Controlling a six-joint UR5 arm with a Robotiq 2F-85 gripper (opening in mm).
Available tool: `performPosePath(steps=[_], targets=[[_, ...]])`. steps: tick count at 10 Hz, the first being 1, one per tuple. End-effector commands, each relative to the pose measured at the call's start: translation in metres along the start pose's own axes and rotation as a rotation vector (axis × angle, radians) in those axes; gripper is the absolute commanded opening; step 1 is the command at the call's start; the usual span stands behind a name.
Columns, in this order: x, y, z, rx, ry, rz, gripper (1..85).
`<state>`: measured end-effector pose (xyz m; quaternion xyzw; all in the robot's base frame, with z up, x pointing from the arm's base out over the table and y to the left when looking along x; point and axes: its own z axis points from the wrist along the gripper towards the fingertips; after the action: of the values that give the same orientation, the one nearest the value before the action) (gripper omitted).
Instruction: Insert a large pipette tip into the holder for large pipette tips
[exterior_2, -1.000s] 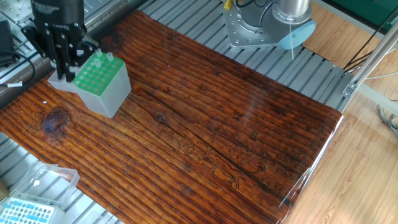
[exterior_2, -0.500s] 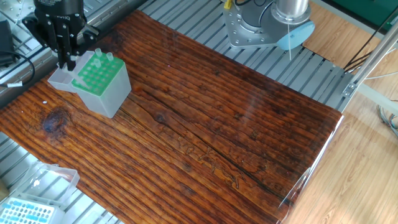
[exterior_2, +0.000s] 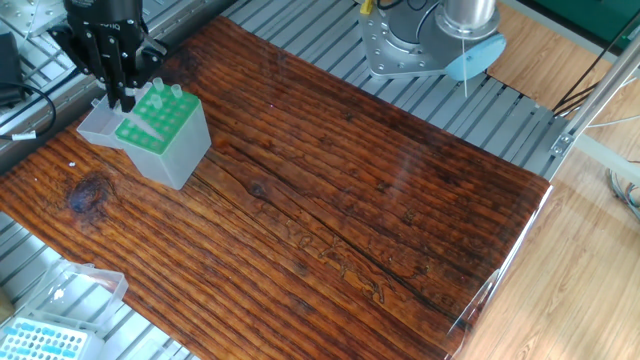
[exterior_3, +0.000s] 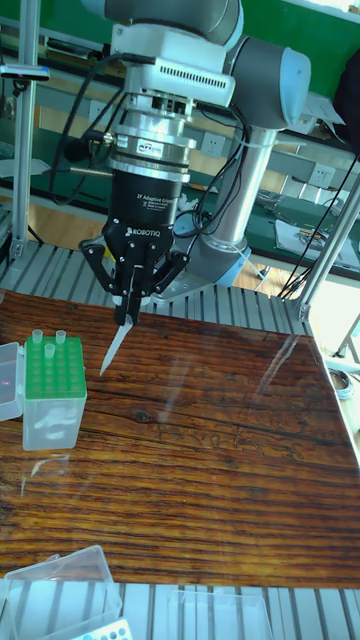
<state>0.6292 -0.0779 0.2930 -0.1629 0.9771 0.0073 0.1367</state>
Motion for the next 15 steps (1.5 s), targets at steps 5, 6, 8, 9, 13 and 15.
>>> performPosePath(steps=[5, 6, 8, 9, 13, 15], targets=[[0.028, -0.074, -0.017, -0.02, 0.04, -0.057, 1.0], [0.019, -0.075, -0.021, -0.031, -0.004, -0.036, 1.0], [0.026, -0.087, -0.026, -0.018, -0.015, 0.05, 1.0], [0.021, -0.091, -0.036, -0.016, -0.037, 0.059, 1.0], [0.0, -0.081, -0.04, -0.024, -0.097, 0.172, 1.0], [-0.011, -0.089, -0.03, -0.009, -0.149, 0.156, 1.0]])
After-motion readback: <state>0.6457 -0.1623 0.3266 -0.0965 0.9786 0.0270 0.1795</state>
